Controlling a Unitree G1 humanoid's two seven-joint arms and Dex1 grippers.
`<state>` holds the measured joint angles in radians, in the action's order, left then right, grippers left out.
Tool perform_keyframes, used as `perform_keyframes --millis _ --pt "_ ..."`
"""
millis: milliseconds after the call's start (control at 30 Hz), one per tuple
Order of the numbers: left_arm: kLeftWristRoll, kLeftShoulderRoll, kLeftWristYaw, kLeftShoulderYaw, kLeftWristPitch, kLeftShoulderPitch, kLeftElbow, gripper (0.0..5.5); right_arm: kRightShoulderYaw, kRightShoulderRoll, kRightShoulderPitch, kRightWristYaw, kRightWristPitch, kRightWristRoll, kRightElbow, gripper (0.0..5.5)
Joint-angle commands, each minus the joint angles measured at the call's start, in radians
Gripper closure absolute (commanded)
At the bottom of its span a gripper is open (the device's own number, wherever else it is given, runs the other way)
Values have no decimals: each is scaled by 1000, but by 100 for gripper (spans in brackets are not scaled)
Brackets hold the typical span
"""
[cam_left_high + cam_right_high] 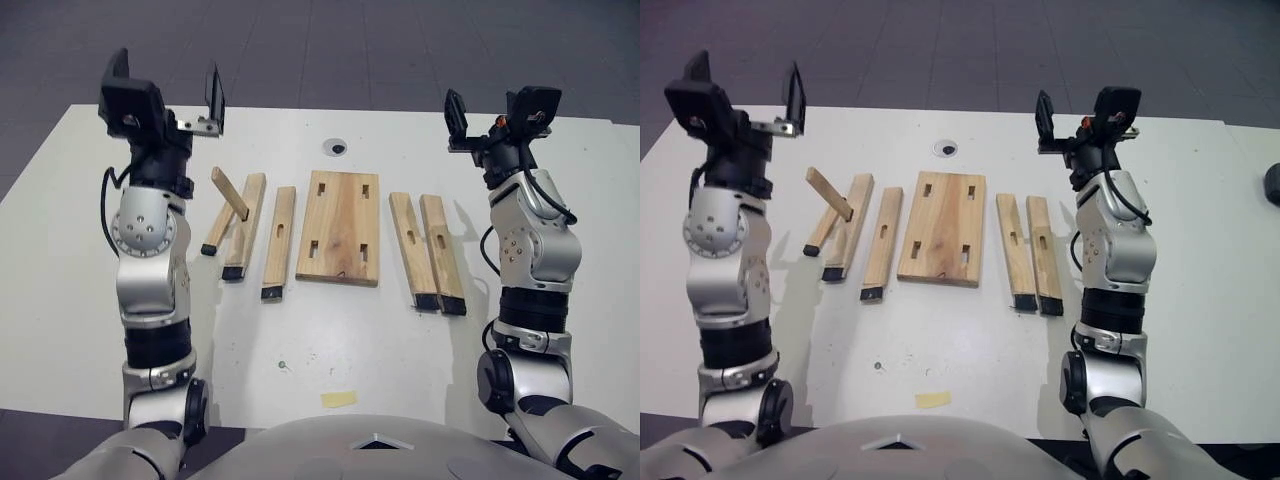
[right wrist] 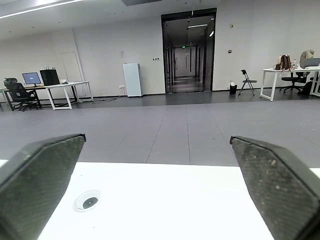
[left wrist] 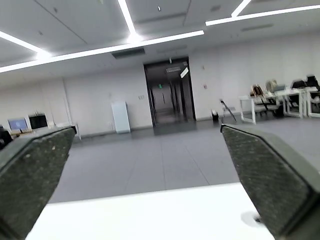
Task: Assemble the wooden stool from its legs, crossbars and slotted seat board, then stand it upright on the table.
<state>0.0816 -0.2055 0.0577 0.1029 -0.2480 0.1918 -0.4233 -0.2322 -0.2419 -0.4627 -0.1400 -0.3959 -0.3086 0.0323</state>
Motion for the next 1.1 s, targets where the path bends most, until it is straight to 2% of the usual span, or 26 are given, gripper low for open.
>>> perform_keyframes --millis 33,267,567,833,1100 --pt "-42 44 -31 -77 -108 -212 -82 12 -19 -10 26 10 -24 -5 30 10" --pt "-51 73 -27 -147 -267 -400 -99 12 -30 -19 45 9 -44 -7 52 10" --pt "42 107 17 -97 -411 -345 17 12 -22 -8 38 0 -40 -9 44 10" --pt "62 111 16 -68 -439 -333 44 12 -14 1 37 -2 -39 -10 45 10" --pt "89 151 -21 -8 -370 -314 2 12 -13 -4 35 -10 -43 -13 44 10"
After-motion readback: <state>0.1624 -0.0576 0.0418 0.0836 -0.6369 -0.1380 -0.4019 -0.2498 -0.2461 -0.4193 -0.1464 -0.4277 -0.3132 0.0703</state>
